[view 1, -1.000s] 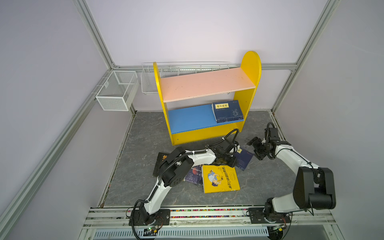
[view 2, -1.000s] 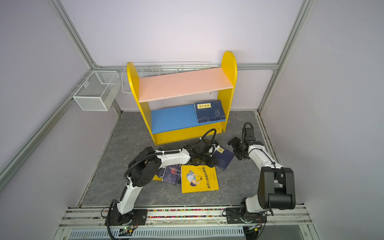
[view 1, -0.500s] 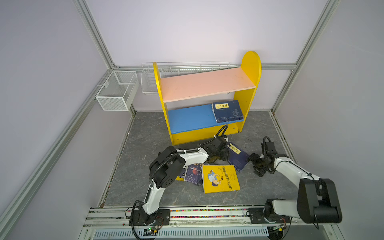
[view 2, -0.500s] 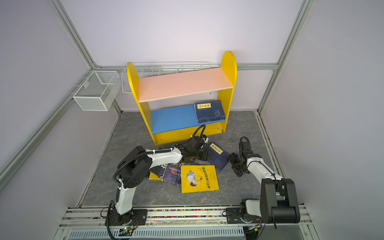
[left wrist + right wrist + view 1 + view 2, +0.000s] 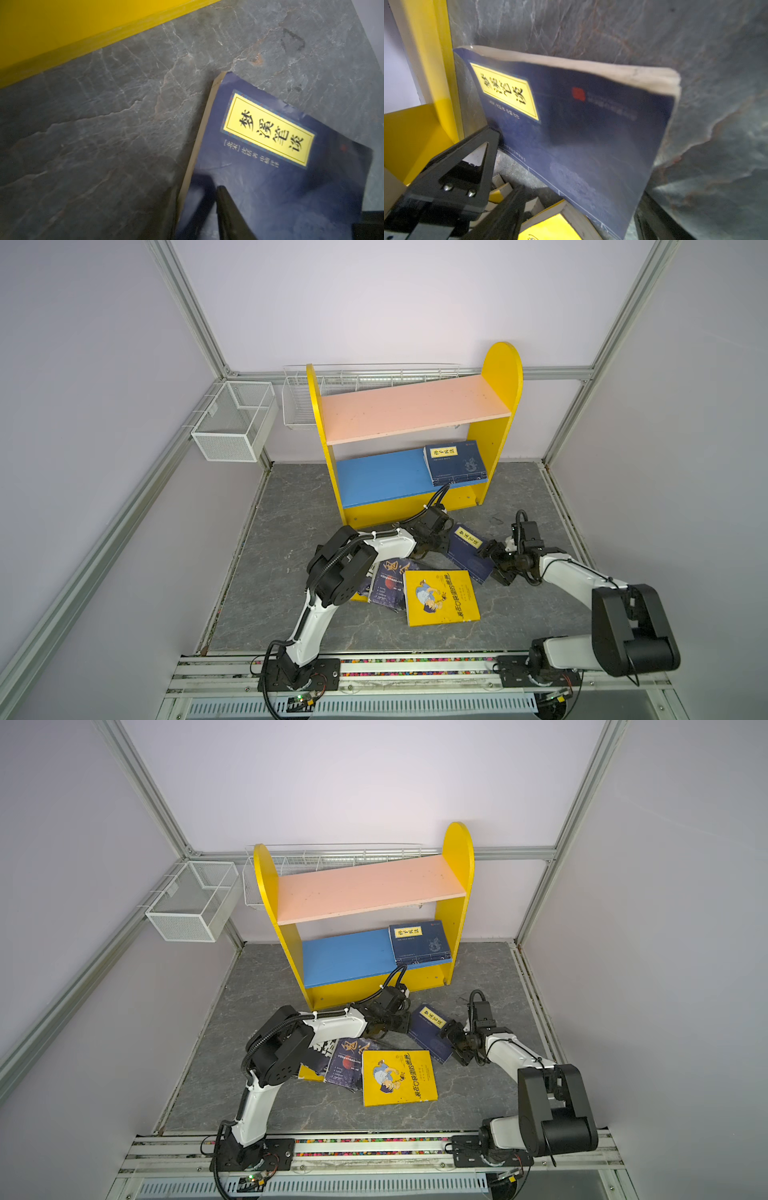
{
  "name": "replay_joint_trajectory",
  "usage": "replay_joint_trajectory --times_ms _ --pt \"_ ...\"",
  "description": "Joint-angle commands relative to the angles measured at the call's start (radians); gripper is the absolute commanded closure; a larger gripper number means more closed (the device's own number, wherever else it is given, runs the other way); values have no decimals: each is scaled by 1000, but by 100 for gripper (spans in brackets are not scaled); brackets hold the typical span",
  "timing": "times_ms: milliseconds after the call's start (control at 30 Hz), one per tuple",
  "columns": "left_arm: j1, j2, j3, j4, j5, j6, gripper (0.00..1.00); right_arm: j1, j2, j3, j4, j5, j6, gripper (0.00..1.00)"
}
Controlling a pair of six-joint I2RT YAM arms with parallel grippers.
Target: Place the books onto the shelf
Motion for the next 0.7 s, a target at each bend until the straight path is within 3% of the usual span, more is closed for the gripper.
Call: replay_joint_trajectory --times_ms 0,267,533,667 --pt "-45 16 -22 -53 102 44 75 -14 105 2 -19 6 -22 18" --pt "-116 51 23 -117 242 132 87 -85 178 205 -41 41 -41 18" --pt "-134 51 42 -116 360 143 92 -93 54 281 -156 290 -87 16" --pt "-134 28 19 -109 347 139 92 -101 -22 240 -267 435 -66 15"
